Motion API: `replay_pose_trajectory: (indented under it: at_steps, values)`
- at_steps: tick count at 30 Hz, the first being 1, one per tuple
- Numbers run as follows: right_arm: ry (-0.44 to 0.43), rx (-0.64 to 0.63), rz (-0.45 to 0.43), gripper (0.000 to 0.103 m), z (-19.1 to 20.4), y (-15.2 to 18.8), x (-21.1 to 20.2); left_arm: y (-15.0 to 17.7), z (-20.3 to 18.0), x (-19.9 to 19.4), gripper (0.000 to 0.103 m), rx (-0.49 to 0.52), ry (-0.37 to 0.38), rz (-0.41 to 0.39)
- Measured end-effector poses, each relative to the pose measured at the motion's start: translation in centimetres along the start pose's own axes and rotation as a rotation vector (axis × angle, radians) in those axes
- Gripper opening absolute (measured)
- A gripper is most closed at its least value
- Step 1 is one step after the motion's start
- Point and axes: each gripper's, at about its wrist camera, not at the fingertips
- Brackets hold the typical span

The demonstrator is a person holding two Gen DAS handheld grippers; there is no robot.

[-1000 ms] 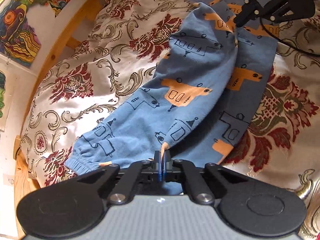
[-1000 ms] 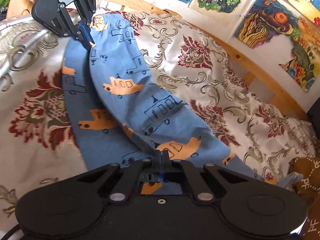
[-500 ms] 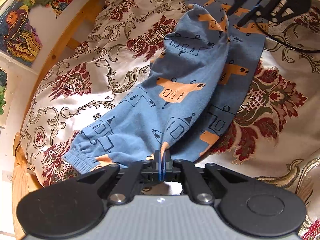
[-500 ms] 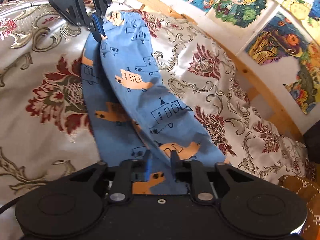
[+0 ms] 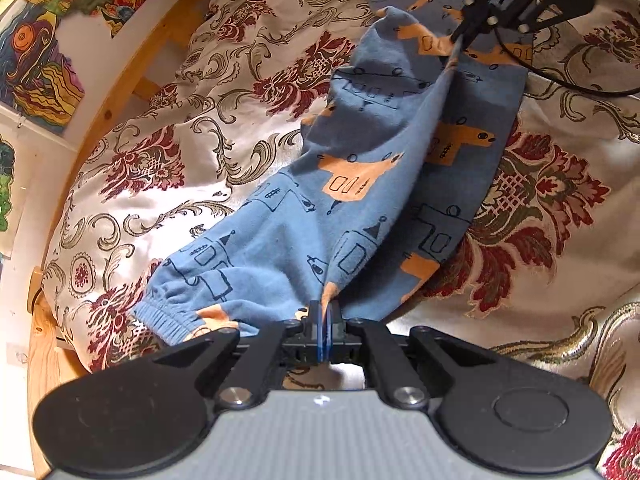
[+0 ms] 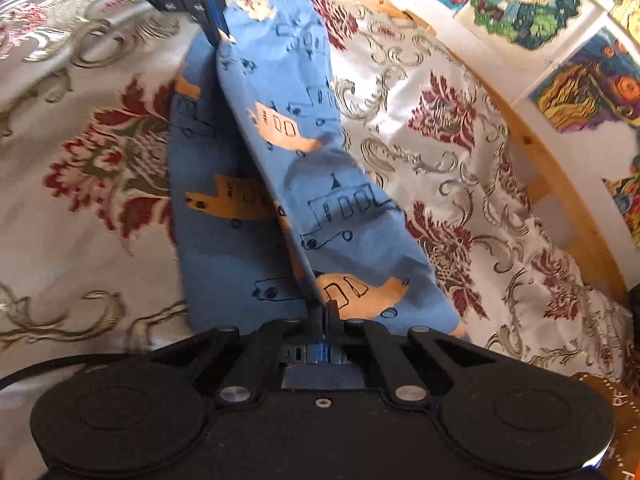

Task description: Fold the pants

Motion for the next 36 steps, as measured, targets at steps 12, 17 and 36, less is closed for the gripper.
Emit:
replay_pose_trajectory:
  at_steps: [12,17,36]
  values:
    - [0.015,-0.013,0.040,0.000,4.6,0.6,-1.9,0.3,0.2,-0.4,0.001,-0.008,0.049,0.004]
    - [0.018,0.003,0.052,0.000,4.9,1.2,-1.3,0.2,-0.3,0.0,0.002,0.009,0.061,0.023]
    - [-0.136,0.998,0.007,0.102,-6.4,11.5,-13.3,-10.9,-8.3,-2.8,0.101,-0.573,0.075,-0.351]
Point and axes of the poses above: each gripper's, at about its wrist camera, not at the fingertips, and x roughly the way its jaws point, z to its left, y to its underside, and after that the axes turned 5 degrees about x, right-handed
